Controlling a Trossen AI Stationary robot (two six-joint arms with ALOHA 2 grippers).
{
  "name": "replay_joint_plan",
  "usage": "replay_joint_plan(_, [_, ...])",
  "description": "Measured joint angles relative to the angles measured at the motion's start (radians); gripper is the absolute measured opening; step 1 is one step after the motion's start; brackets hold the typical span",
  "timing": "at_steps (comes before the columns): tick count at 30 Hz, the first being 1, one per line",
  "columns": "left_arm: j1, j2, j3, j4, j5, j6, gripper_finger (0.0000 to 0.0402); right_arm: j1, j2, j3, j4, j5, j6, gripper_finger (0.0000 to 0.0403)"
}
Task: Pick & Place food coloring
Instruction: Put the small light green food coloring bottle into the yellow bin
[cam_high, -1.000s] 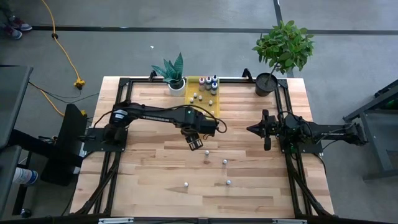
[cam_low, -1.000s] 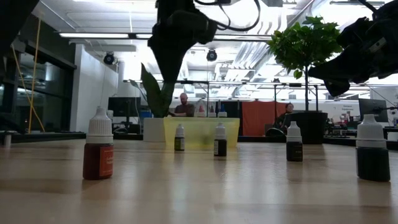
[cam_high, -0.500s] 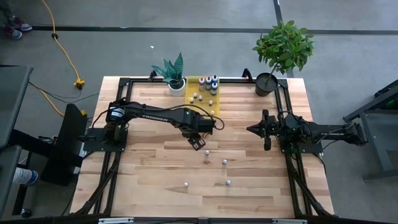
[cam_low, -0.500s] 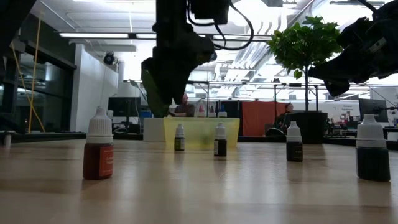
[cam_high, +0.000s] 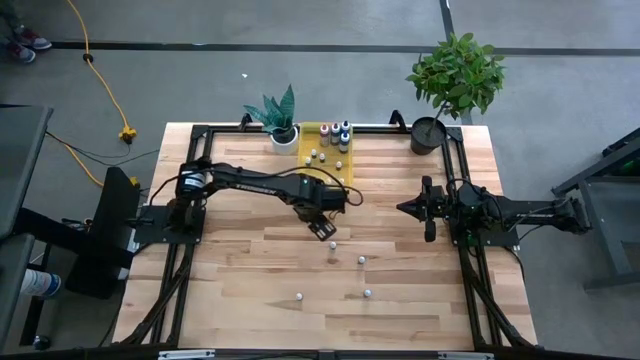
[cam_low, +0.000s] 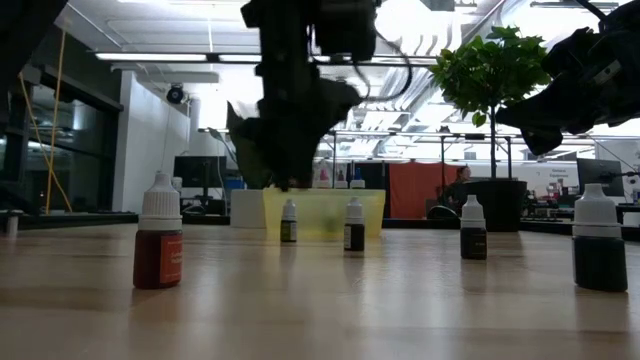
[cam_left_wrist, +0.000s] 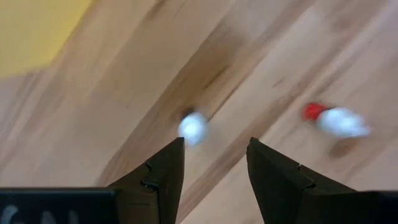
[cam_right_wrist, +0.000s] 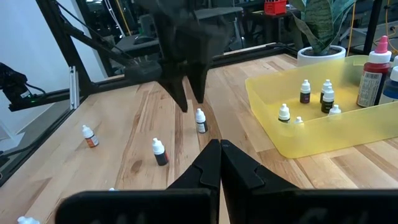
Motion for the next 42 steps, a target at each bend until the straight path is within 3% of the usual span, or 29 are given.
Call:
replay_joint_plan(29, [0.014, 0.044, 0.0, 0.014, -0.049, 0.019, 0.0163, 0.0, 0.0, 0.0, 0.0, 0.0, 0.0, 0.0])
replay_joint_plan(42, [0.013, 0.077, 0.002, 0.003, -0.002, 0.062, 0.0163, 0.0, 0.0, 0.0, 0.0, 0.0, 0.0, 0.0])
